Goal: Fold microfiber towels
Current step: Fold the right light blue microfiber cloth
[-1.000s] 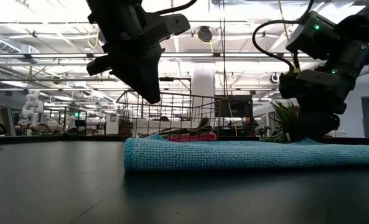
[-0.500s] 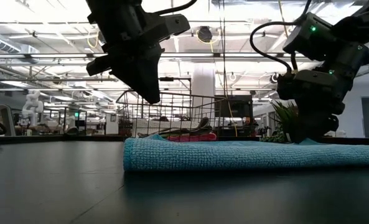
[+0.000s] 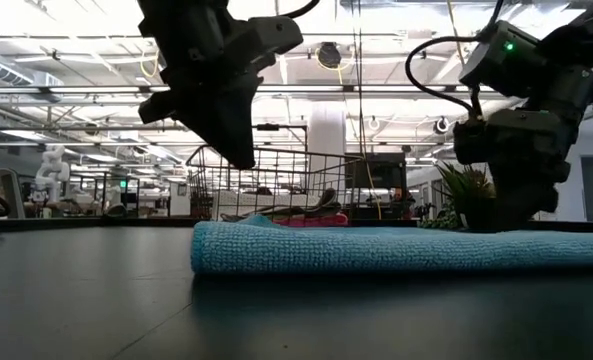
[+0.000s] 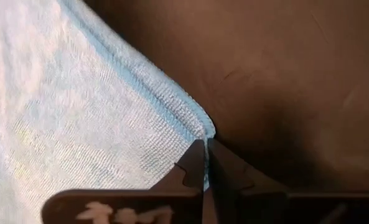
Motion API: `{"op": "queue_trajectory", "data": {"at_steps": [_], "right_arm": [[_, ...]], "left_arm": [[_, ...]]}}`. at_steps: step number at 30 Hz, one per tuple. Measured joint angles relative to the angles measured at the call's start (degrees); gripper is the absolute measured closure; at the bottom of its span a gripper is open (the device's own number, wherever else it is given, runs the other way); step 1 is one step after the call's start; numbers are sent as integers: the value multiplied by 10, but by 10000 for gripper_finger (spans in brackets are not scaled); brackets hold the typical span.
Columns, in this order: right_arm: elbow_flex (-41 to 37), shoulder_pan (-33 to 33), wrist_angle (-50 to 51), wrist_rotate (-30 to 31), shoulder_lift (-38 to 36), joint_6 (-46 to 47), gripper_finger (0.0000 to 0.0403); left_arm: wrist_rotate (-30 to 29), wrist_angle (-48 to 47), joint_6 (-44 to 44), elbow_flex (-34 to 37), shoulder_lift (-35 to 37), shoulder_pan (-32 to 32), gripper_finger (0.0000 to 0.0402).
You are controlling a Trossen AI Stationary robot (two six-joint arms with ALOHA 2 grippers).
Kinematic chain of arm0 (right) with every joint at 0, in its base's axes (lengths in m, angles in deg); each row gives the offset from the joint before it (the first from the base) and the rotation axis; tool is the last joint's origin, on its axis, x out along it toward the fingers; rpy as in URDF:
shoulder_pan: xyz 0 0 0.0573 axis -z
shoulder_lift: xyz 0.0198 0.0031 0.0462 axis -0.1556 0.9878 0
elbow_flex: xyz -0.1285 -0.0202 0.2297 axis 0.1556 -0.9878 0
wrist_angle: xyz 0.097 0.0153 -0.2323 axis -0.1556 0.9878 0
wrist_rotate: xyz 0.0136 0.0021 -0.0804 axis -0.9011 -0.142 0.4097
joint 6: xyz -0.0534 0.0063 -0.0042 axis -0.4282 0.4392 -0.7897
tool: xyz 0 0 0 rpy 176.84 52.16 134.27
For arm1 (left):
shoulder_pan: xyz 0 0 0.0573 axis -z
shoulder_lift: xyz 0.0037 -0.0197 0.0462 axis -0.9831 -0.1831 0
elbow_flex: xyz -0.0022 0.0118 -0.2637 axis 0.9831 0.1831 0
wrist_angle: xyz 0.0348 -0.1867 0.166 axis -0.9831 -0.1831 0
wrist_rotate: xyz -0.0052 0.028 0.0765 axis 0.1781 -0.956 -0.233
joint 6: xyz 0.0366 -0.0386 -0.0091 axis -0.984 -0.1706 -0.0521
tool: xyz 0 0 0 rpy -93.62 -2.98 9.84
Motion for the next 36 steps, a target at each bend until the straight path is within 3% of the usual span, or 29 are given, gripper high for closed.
{"op": "queue_trajectory", "data": {"at_steps": [9, 17, 22, 36], "right_arm": [[12, 43, 35, 32, -39, -37, 402], [13, 65, 35, 38, -50, -47, 402], [13, 65, 36, 38, -51, -43, 402], [20, 64, 51, 25, -51, -26, 403]], "left_arm": [[-4, 22, -6, 0, -7, 18, 371], [6, 110, -5, 0, -79, 28, 371], [28, 97, -11, 1, -85, 29, 371], [17, 95, 20, 14, -107, 28, 371]]}}
